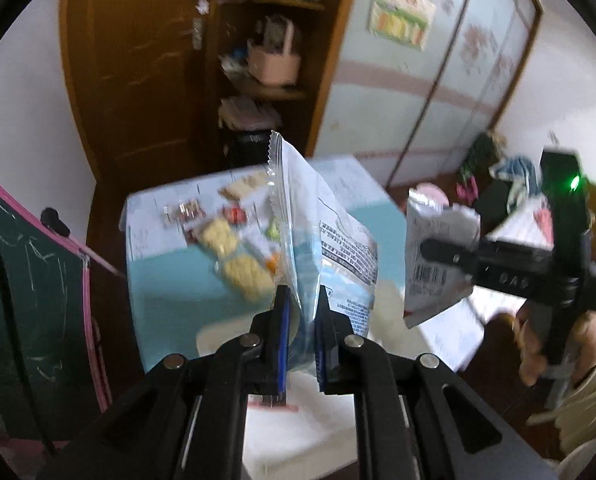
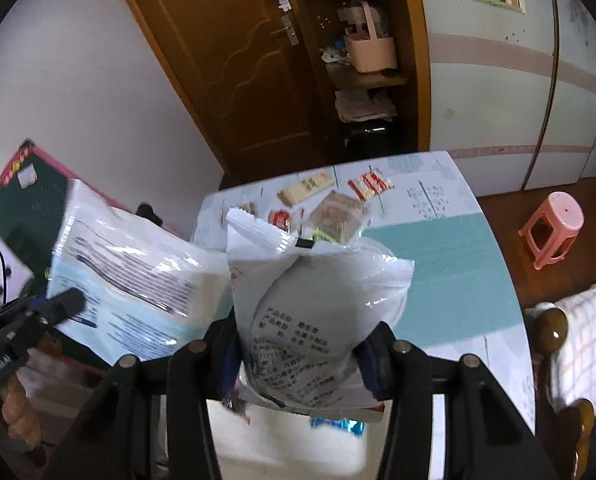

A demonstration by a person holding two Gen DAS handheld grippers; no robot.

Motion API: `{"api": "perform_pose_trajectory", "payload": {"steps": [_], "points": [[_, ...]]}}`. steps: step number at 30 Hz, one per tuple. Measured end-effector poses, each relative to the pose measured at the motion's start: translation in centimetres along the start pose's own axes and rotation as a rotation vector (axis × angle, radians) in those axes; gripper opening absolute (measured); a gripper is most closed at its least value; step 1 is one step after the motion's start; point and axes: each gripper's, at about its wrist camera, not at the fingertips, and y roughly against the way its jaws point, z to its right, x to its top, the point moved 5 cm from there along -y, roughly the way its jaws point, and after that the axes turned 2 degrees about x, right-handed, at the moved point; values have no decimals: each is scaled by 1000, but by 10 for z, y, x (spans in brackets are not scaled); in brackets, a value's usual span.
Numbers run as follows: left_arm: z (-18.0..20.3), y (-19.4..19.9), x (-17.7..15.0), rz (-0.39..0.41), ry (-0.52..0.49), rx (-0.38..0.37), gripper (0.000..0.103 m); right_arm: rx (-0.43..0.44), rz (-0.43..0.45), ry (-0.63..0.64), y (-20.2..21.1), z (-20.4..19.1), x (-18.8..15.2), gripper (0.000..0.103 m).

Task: Organize snacks
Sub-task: 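Lower both bags into the white tray and open both grippers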

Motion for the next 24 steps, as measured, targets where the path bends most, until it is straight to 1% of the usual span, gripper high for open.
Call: {"api": "perform_pose_trajectory", "payload": {"steps": [4, 9, 13, 16, 18, 20, 21, 22, 23, 24], "points": [[10, -16, -38, -92, -37, -10, 8, -22, -65, -2, 1, -11, -39, 49], [21, -35, -79, -177, -73, -22, 8, -62, -178, -16, -10, -15, -90, 49], [26, -51, -98, -218, -84, 7, 8, -72, -234, -9, -20, -13, -112, 49], [27, -61, -108, -243, -41, 28, 10, -66, -269, 7, -29, -8, -119, 49], [31, -66, -115, -271, -2, 19, 13, -65, -297, 15, -37, -1, -121, 51], [32, -73, -120, -305, 35, 22, 34, -64, -311, 34, -40, 0, -125, 51], [32, -74, -122, -312, 59, 47, 59, -76, -323, 54, -44, 3, -126, 52], [31, -75, -122, -306, 77, 72, 79, -87, -331, 71, -46, 4, -127, 54], [29, -73, -122, -289, 98, 104, 82, -98, -334, 82, -46, 4, -128, 59], [28, -68, -121, -265, 121, 129, 82, -113, -334, 94, -46, 6, -128, 64]]}}
